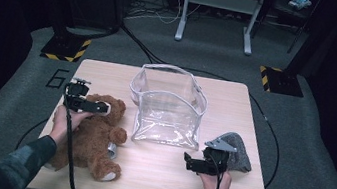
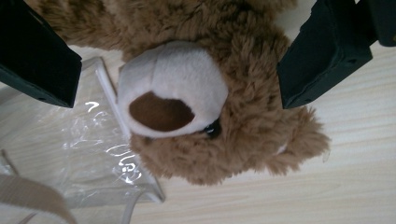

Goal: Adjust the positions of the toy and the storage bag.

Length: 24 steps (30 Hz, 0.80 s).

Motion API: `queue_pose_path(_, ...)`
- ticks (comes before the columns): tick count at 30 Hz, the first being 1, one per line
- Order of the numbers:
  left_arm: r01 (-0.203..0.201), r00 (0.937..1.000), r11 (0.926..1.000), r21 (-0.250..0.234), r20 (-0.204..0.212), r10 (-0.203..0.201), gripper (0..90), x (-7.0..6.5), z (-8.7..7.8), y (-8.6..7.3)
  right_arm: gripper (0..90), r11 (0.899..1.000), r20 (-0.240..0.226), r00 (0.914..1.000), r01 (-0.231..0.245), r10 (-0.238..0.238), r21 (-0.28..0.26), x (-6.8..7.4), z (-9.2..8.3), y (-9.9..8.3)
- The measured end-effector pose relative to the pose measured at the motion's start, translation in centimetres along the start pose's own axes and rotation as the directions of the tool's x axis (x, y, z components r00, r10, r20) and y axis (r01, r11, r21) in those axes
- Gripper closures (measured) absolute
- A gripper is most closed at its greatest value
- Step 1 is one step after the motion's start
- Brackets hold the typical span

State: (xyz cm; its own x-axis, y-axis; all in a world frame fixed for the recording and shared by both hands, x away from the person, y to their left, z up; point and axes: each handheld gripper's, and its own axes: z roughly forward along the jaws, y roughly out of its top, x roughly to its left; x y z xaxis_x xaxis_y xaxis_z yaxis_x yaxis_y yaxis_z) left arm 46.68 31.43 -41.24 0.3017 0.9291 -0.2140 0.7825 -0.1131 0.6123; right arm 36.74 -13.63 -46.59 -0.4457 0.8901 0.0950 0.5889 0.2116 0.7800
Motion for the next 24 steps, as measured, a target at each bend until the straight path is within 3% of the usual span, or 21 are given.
queue_pose_path(10,0.01,0.9994,0.9988,0.047,-0.034,-0.009,0.0,0.0,1.9,-1.7,0.0,0.997,-0.013,0.9991,-0.04,0.04,0.061,0.3,2.1,-2.9)
queue_pose_path(12,0.016,0.9989,0.999,0.042,-0.045,-0.014,0.0,0.0,2.1,-1.9,0.0,0.997,-0.005,0.9994,-0.032,0.033,0.075,0.4,2.4,-3.3)
queue_pose_path(13,0.0,0.9987,0.999,0.045,-0.051,0.002,0.0,0.0,2.2,-2.0,0.0,0.997,-0.003,0.9997,-0.025,0.025,0.076,0.5,2.6,-3.6)
queue_pose_path(14,0.018,0.9981,0.9992,0.037,-0.059,-0.016,0.0,-0.1,2.3,-2.3,0.0,0.997,0.003,0.9998,-0.019,0.019,0.079,0.5,2.6,-3.7)
queue_pose_path(15,0.004,0.9983,0.999,0.044,-0.058,-0.001,0.0,0.0,2.3,-2.4,0.0,0.996,0.005,0.9999,-0.012,0.012,0.084,0.6,2.8,-3.8)
queue_pose_path(20,0.004,0.996,0.9991,0.041,-0.09,-0.001,0.0,0.4,3.1,-3.5,0.1,0.996,0.004,0.9997,-0.025,0.025,0.091,0.8,3.1,-4.3)
queue_pose_path(23,0.002,0.9953,0.999,0.045,-0.097,0.002,0.0,0.9,3.4,-4.0,0.1,0.995,0.004,0.9999,-0.01,0.009,0.097,0.8,3.4,-4.7)
queue_pose_path(24,0.023,0.9955,0.9987,0.046,-0.093,-0.018,0.0,1.2,3.5,-4.2,0.1,0.995,0.005,0.9998,-0.022,0.022,0.098,0.9,3.4,-4.8)
